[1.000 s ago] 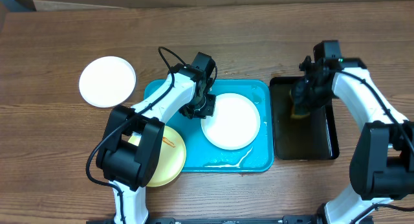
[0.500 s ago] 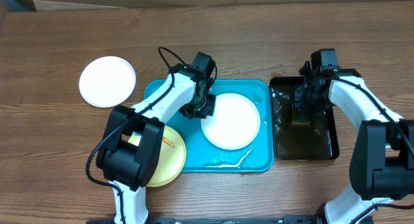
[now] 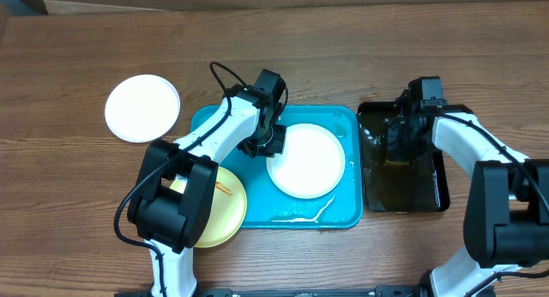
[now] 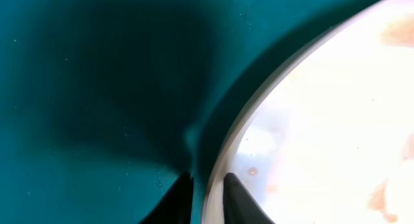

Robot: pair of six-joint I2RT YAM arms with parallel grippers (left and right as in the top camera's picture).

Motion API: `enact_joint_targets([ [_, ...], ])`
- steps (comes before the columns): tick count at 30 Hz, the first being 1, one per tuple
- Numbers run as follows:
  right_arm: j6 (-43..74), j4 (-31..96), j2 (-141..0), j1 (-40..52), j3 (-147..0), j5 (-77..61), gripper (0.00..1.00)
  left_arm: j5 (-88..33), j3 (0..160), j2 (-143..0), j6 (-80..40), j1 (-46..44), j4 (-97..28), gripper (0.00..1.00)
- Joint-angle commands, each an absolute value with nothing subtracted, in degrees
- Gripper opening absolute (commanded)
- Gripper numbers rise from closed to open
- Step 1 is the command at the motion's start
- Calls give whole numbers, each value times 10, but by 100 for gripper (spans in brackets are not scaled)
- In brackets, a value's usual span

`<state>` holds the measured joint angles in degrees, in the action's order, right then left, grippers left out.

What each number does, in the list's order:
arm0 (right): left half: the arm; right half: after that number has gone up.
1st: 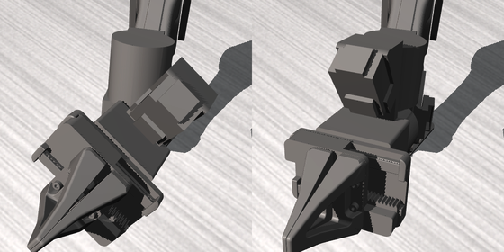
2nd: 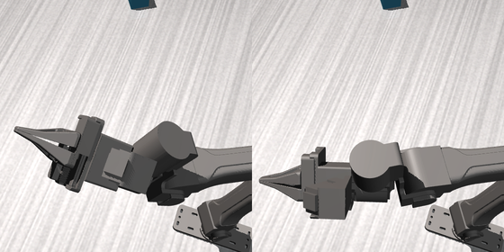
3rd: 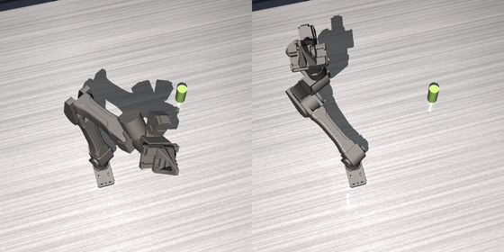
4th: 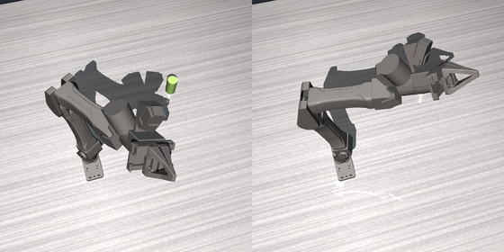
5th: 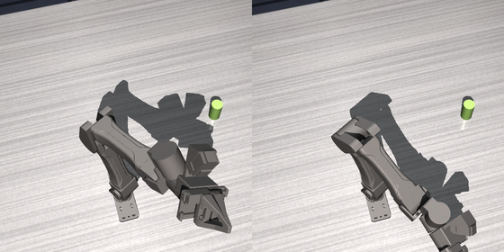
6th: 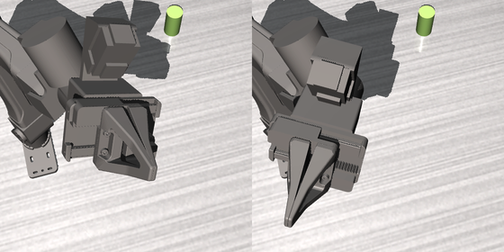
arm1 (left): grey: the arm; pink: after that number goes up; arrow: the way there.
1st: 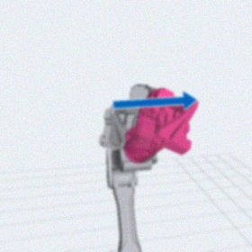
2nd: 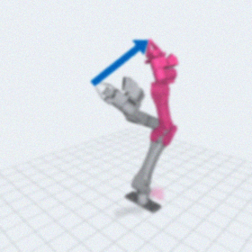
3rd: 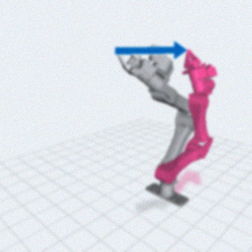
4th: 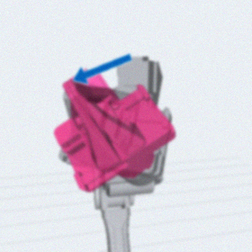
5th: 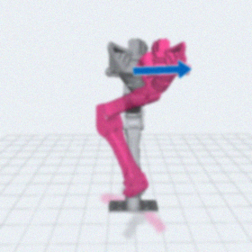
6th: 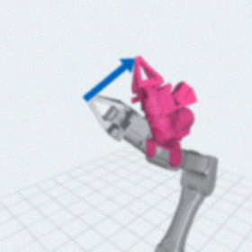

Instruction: Clean dirty plates on tray and stack at the side

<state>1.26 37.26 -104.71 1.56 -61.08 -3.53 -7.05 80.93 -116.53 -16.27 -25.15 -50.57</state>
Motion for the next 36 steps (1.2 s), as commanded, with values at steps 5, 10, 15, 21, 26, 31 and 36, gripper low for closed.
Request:
enact_joint_targets([
  [5,24,505,-1036,19,-677,-48,67,-71,808,-1174,-163,-254,-506,24],
  [10,59,532,-1036,19,-660,-48,73,-71,808,-1174,-163,-254,-505,23],
  [15,58,473,-1036,19,-609,-45,43,-71,808,-1174,-163,-254,-505,23],
  [21,58,465,-1035,14,-625,-23,58,-71,808,-1174,-163,-254,-505,24],
  [26,58,455,-1035,3,-669,-1,69,-71,808,-1174,-163,-254,-506,24],
  [31,60,431,-1037,3,-652,0,46,-71,808,-1174,-167,-254,-505,24],
  [36,60,414,-1037,3,-638,16,36,-70,808,-1174,-167,-254,-504,24],
])
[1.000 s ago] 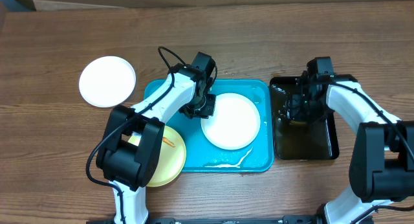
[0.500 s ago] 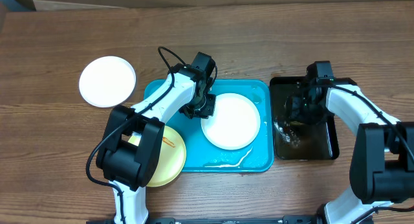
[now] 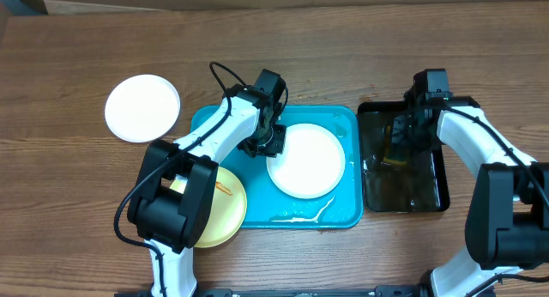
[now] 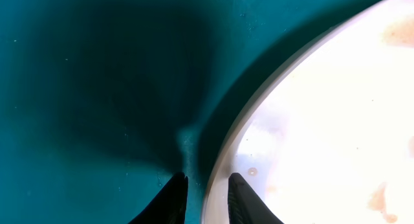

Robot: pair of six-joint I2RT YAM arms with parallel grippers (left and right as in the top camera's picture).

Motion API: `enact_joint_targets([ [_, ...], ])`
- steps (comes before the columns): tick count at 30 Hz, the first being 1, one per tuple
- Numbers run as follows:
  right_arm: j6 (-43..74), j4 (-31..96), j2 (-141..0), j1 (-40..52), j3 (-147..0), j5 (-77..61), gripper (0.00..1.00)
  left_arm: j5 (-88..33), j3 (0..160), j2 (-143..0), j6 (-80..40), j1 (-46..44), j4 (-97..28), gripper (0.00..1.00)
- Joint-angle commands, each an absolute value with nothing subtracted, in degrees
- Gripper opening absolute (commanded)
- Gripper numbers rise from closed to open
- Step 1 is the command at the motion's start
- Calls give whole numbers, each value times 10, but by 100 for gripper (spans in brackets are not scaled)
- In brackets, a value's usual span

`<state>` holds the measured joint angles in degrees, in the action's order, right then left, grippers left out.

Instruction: Clean dirty plates on tray and stack at the side

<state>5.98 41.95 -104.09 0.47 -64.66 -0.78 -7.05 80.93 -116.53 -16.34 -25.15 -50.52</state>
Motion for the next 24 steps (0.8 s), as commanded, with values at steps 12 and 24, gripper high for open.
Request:
enact_joint_targets([
  [12,60,466,-1037,2,-734,61,56,-71,808,-1174,-168,-254,-503,26],
  [24,90,558,-1037,19,-724,-96,28,-71,808,-1174,-183,-255,-500,25],
])
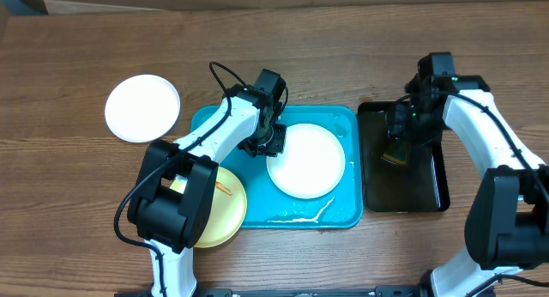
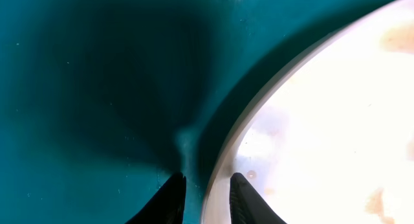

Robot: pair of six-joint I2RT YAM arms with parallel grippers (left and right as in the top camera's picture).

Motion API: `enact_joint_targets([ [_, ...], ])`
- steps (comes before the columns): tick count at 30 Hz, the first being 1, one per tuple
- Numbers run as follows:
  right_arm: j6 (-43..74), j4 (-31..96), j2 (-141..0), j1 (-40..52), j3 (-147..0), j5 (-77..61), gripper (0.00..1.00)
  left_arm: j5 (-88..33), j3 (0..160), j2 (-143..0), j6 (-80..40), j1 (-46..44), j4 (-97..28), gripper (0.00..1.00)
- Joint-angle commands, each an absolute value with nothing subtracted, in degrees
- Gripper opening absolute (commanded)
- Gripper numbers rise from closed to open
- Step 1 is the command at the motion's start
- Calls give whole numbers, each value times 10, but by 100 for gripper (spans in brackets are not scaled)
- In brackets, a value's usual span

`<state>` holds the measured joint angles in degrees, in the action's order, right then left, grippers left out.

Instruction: Clean dirty plates on tray and stack at the side

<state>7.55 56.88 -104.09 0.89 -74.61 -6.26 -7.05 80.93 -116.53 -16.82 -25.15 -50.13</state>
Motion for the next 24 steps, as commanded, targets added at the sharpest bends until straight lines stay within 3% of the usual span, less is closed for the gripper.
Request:
enact_joint_targets([
  [1,90,554,-1037,22,-719,-101,15,-71,808,-1174,-183,-256,-500,25],
  [2,90,549,-1037,23,-713,-107,6,-71,808,-1174,-183,-256,-500,25],
  [3,90,540,-1037,26,-704,-117,4,-71,808,-1174,-182,-256,-500,24],
  [9,105,491,-1037,29,-665,-109,4,-71,808,-1174,-182,-256,-500,25],
  [15,127,484,-1037,23,-650,43,4,-71,808,-1174,-182,-256,-500,25],
  [21,109,497,-1036,15,-701,-28,4,-71,808,-1174,-182,-256,-500,25],
  [24,83,523,-1036,15,-742,-77,11,-71,808,-1174,-183,-256,-501,25],
])
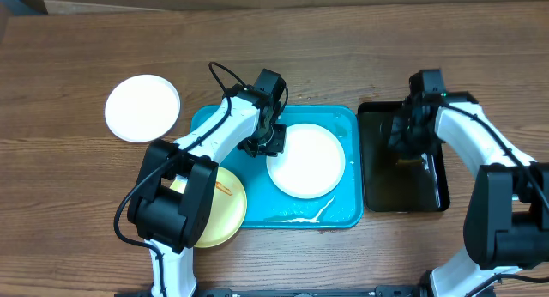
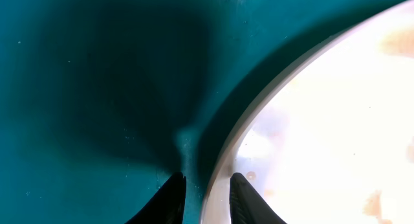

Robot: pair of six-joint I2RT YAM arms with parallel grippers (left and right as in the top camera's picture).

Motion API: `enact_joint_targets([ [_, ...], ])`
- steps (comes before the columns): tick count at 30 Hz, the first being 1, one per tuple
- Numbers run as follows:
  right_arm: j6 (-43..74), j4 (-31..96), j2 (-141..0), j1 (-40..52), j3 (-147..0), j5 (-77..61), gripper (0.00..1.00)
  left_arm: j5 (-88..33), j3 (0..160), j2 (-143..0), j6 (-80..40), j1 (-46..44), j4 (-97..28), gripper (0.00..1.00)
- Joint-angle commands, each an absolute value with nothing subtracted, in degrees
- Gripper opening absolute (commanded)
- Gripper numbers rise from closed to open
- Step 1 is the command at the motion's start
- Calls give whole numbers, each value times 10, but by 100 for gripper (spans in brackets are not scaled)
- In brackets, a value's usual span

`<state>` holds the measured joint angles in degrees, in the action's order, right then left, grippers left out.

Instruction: Clean dirty plates on tray and stack at the side

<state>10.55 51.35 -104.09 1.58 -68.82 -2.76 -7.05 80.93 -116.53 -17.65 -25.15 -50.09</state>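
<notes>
A white plate (image 1: 306, 160) with faint orange stains lies in the teal tray (image 1: 343, 213). My left gripper (image 1: 268, 145) sits at its left rim. In the left wrist view the gripper (image 2: 204, 179) is open. One finger (image 2: 173, 197) is over the tray floor (image 2: 97, 88) and the other over the plate (image 2: 323, 120), the rim between them. My right gripper (image 1: 409, 142) hangs in the black water tray (image 1: 371, 194), apparently shut on a brownish sponge (image 1: 413, 160). A clean white plate (image 1: 142, 108) lies on the table at left.
A yellow plate (image 1: 225, 213) with an orange smear lies at the teal tray's lower left corner, partly under my left arm. A white streak of residue (image 1: 302, 215) marks the tray's front. A cardboard box edge shows at the far back.
My right gripper has shifted a little right and sits lower over the black tray with the sponge. The left gripper and the white plate have not moved.
My left gripper was nearly shut at the white plate's rim, then its fingers stood wider apart around the rim and have stayed so. My right gripper was down in the black tray, then further up and back with the sponge, and now low over the tray again.
</notes>
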Motion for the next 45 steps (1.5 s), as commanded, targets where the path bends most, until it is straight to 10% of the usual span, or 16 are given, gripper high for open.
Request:
enact_joint_targets([
  [1,83,534,-1036,13,-756,-77,11,-71,808,-1174,-183,-256,-501,25],
  [12,93,594,-1036,-102,-882,-76,29,-71,808,-1174,-210,-256,-512,25],
  [19,107,589,-1036,-206,-881,-76,98,-70,806,-1174,-230,-274,-511,17],
  [45,107,586,-1036,-231,-881,-76,100,-40,1006,-1172,-167,-218,-657,4],
])
